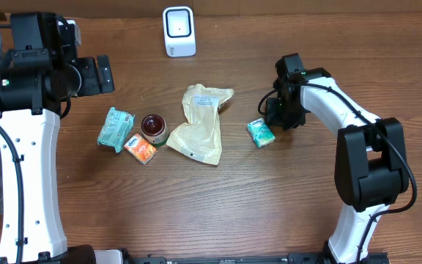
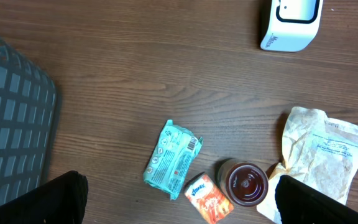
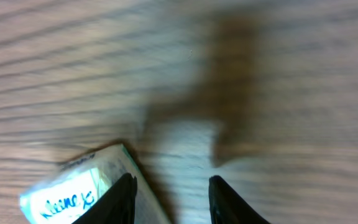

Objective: Scan the item barcode
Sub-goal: 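Grasp the green Kleenex pack with the right gripper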

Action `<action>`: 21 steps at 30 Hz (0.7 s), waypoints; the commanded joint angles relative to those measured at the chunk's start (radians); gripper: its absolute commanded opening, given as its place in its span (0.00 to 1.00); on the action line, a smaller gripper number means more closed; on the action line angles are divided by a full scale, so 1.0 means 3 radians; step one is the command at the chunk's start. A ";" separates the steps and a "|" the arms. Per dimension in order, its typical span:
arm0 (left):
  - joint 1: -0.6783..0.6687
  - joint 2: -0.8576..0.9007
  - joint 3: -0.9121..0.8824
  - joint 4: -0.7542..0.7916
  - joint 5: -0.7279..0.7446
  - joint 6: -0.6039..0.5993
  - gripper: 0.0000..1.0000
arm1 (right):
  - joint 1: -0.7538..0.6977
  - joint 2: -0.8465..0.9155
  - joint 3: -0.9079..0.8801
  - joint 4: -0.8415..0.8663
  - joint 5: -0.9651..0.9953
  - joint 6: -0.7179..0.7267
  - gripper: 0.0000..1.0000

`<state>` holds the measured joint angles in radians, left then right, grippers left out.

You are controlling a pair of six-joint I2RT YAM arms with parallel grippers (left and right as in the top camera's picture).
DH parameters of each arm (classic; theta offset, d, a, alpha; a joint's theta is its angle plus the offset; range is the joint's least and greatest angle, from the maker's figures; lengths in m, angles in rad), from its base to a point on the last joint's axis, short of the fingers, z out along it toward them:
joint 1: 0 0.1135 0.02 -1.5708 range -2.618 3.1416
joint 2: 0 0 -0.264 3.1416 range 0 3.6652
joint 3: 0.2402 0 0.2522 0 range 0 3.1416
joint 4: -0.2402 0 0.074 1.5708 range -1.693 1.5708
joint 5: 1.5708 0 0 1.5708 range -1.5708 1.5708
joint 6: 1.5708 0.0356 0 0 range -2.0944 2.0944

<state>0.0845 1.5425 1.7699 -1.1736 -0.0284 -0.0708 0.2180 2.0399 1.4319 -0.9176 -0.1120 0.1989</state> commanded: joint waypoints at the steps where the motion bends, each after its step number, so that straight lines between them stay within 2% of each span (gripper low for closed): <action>1: -0.0019 -0.0043 0.0065 0.0010 -0.0017 0.0064 1.00 | -0.0043 0.0014 0.0067 -0.0014 -0.0360 -0.0319 0.36; 4: -0.0019 -0.0043 0.0065 0.0010 -0.0017 0.0064 0.99 | -0.0151 0.0001 0.0336 -0.0415 -0.0524 -0.0318 0.43; 6: -0.0019 -0.0043 0.0065 0.0010 -0.0017 0.0064 0.99 | -0.0212 0.0001 0.0468 -0.0643 -0.0595 -0.0332 0.43; 9: -0.0019 -0.0043 0.0065 0.0010 -0.0017 0.0064 1.00 | -0.0281 0.0003 0.0498 -0.0828 -0.0853 -0.0641 0.43; 12: -0.0019 -0.0043 0.0066 0.0010 -0.0017 0.0064 0.99 | -0.0272 0.0004 0.0378 -0.0852 -0.1129 -0.0991 0.42; 17: -0.0019 -0.0043 0.0066 0.0010 -0.0017 0.0064 1.00 | -0.0261 0.0005 0.0056 -0.0676 -0.1218 -0.1019 0.36; 21: -0.0019 -0.0043 0.0066 0.0010 -0.0017 0.0064 1.00 | -0.0261 0.0006 -0.0192 -0.0502 -0.1278 -0.1017 0.35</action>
<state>0.0845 1.5425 1.7699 -1.1736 -0.0307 -0.0708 0.1383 2.0403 1.4174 -1.0973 -0.4576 -0.0841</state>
